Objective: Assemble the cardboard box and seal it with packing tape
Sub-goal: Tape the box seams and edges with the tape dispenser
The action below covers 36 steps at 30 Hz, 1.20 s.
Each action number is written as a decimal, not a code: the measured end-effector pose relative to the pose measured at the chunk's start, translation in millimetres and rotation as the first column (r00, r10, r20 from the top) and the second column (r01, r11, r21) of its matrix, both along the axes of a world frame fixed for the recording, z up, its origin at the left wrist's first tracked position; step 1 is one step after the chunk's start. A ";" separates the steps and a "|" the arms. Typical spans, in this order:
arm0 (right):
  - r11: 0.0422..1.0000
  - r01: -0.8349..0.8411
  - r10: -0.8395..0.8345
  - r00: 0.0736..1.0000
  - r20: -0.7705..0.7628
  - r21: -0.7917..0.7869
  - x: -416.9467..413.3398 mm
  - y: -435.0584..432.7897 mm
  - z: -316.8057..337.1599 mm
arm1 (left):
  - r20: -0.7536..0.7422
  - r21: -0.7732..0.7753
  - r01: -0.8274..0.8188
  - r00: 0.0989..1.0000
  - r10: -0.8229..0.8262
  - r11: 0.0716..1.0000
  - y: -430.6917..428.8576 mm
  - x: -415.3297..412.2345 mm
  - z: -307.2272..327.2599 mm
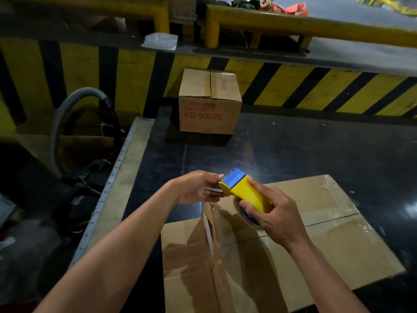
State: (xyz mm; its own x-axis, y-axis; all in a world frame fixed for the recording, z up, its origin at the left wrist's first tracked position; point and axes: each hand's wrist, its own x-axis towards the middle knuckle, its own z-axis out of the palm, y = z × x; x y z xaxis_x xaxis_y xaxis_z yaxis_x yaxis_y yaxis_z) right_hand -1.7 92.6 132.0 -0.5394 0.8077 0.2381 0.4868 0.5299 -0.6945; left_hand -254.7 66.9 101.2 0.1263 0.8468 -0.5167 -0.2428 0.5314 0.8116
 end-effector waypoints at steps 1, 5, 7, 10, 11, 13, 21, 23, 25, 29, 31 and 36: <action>1.000 -0.005 0.005 1.000 0.003 -0.004 -0.8 -0.4 -0.4 | 0.020 0.001 -0.001 1.000 0.001 1.000 -0.1 -0.2 2.1; 0.999 -0.019 0.019 1.000 0.008 -0.042 -3.6 -4.6 -0.3 | -0.042 -0.001 -0.073 0.996 0.073 0.997 1.5 3.1 7.1; 0.999 -0.013 0.014 1.000 0.016 -0.049 -5.1 -6.9 0.2 | -0.156 0.025 -0.080 0.984 0.083 0.997 3.1 3.1 4.4; 0.999 0.005 -0.003 0.999 0.049 -0.036 -9.1 -12.8 -0.2 | -0.378 0.107 -0.035 0.923 0.073 0.994 7.7 0.9 1.2; 0.999 0.020 -0.018 0.998 0.057 -0.038 -11.0 -15.9 -0.5 | -0.439 0.128 -0.014 0.896 0.069 0.992 9.7 1.1 1.7; 0.996 0.066 -0.062 0.996 0.063 -0.060 -14.9 -23.2 1.5 | -0.505 0.156 0.022 0.861 0.060 0.988 15.4 3.5 2.3; 0.981 0.162 -0.144 0.976 0.162 -0.102 -12.7 -46.9 7.1 | -0.637 0.156 0.098 0.771 0.024 0.983 32.8 -14.5 -9.0; 0.977 0.178 -0.155 0.971 0.180 -0.119 -15.5 -51.8 6.0 | -0.686 0.140 0.134 0.727 -0.001 0.981 35.3 -14.7 -13.6; 0.966 0.199 -0.171 0.970 0.173 -0.162 -18.8 -55.4 6.0 | -0.723 0.137 0.158 0.691 -0.010 0.978 36.6 -10.6 -18.1; 0.956 0.215 -0.176 0.965 0.195 -0.198 -21.5 -61.6 6.8 | -0.805 0.146 0.180 0.593 0.011 0.973 35.0 -10.3 -24.4; 0.952 0.224 -0.182 0.962 0.202 -0.210 -24.8 -66.7 7.9 | -0.833 0.133 0.190 0.553 0.006 0.973 34.9 -15.7 -25.8; 0.951 0.222 -0.171 0.957 0.234 -0.213 -29.5 -73.8 11.0 | -0.851 0.095 0.232 0.523 -0.041 0.968 31.6 -18.7 -29.6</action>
State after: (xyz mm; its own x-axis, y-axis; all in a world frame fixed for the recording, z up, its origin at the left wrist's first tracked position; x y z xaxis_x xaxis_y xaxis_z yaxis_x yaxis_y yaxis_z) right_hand -31.2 18.8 143.0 -0.3813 0.9216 -0.0726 0.7130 0.2432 -0.6577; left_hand -273.4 98.5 71.6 -0.1614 0.9423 -0.2932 0.6621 0.3237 0.6759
